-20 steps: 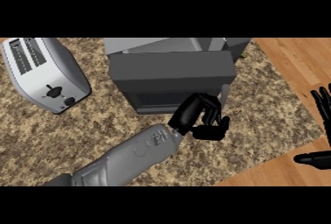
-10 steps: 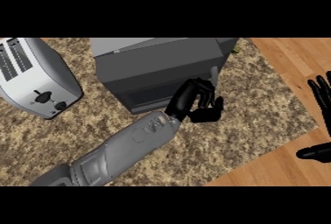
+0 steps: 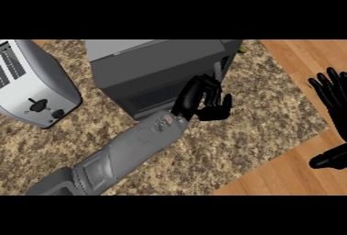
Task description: Pick up the milk, place it into the microwave and close the microwave
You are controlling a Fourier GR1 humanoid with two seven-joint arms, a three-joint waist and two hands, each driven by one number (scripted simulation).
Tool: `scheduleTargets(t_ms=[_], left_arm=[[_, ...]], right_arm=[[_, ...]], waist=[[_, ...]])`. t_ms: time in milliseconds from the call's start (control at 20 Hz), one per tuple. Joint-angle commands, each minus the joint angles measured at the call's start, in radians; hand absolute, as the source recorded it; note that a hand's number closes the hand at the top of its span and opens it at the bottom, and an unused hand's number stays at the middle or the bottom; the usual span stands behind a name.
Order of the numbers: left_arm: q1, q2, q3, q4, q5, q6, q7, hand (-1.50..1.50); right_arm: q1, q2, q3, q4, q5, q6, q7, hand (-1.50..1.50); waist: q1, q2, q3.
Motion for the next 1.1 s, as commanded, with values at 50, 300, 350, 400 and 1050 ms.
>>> scheduleTargets(t_ms=[50, 300, 350, 400, 1050], left_arm=[[-0.088, -0.036, 0.007, 0.01, 0.015, 0.002, -0.011, 1.5], [-0.1, -0.036, 0.005, 0.026, 0.037, 0.002, -0.011, 1.5], [-0.095, -0.036, -0.001, 0.03, 0.039, 0.007, -0.016, 1.5], [-0.095, -0.036, 0.006, 0.033, 0.046, 0.014, -0.021, 1.5], [-0.111, -0.035, 0.002, 0.068, 0.085, 0.061, -0.037, 1.5]], right_arm=[[-0.041, -0.039, 0.06, -0.066, 0.026, 0.115, -0.018, 1.5], [-0.071, -0.056, 0.124, -0.166, 0.038, 0.172, -0.012, 1.5], [-0.07, -0.067, 0.126, -0.174, 0.039, 0.173, -0.003, 1.5], [-0.071, -0.059, 0.138, -0.189, 0.033, 0.172, 0.003, 1.5], [-0.057, -0.062, 0.214, -0.336, 0.0, 0.161, 0.07, 1.5]], waist=[[-0.014, -0.007, -0.001], [-0.024, -0.012, 0.0], [-0.036, -0.01, 0.001], [-0.033, -0.008, 0.0], [-0.085, -0.007, 0.003]])
